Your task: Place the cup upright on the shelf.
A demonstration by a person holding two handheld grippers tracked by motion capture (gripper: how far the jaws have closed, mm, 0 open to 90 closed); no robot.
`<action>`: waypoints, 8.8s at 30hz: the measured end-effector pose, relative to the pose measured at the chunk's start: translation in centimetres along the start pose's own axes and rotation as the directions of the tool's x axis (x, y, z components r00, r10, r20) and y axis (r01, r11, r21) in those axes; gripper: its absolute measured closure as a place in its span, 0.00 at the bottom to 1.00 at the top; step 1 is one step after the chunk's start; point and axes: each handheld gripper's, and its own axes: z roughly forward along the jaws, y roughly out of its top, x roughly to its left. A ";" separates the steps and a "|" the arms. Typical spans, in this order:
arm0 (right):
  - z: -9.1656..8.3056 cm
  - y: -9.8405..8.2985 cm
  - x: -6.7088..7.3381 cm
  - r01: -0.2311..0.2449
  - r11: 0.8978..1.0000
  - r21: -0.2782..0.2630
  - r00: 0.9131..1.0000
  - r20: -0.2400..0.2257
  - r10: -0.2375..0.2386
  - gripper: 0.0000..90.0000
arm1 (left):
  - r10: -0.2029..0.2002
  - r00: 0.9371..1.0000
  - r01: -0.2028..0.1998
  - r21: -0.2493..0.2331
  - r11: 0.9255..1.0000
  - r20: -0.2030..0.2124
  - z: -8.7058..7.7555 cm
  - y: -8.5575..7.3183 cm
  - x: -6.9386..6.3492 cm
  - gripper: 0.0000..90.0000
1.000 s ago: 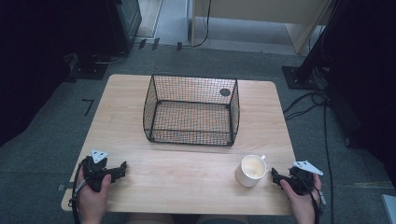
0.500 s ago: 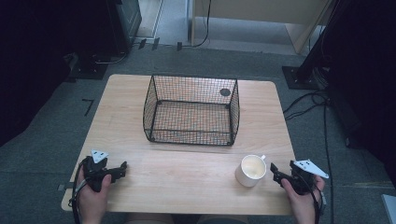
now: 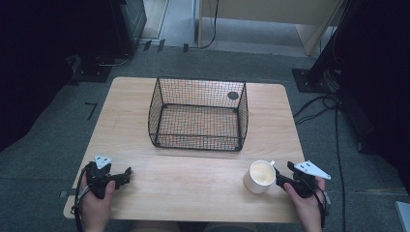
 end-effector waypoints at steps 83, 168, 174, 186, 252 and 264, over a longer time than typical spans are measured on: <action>0.5 -0.4 13.5 0.367 0.929 -0.045 0.751 -0.576 -0.324 0.74 | 0.000 1.000 0.000 0.000 1.000 0.000 0.0 0.0 0.0 0.01; 1.0 16.2 17.0 0.314 0.918 -0.242 0.796 -0.460 -0.394 0.89 | 0.001 1.000 -0.001 0.000 1.000 0.000 0.0 0.1 0.0 0.01; 1.9 17.5 16.5 0.290 0.922 -0.256 0.805 -0.456 -0.380 0.89 | 0.000 1.000 0.000 0.000 1.000 0.001 0.0 0.1 0.0 0.01; 4.4 19.6 16.0 0.271 0.925 -0.265 0.823 -0.434 -0.366 0.89 | 0.001 1.000 -0.001 -0.001 1.000 0.001 0.0 0.1 0.0 0.01; 21.7 19.6 15.9 0.379 0.915 -0.142 0.765 -0.509 -0.395 0.89 | 0.002 1.000 -0.002 0.000 1.000 0.003 0.0 0.0 0.0 0.01; 21.8 19.1 15.9 0.474 0.878 -0.063 0.764 -0.466 -0.446 0.89 | 0.002 1.000 -0.002 0.000 1.000 0.003 0.0 0.0 0.0 0.01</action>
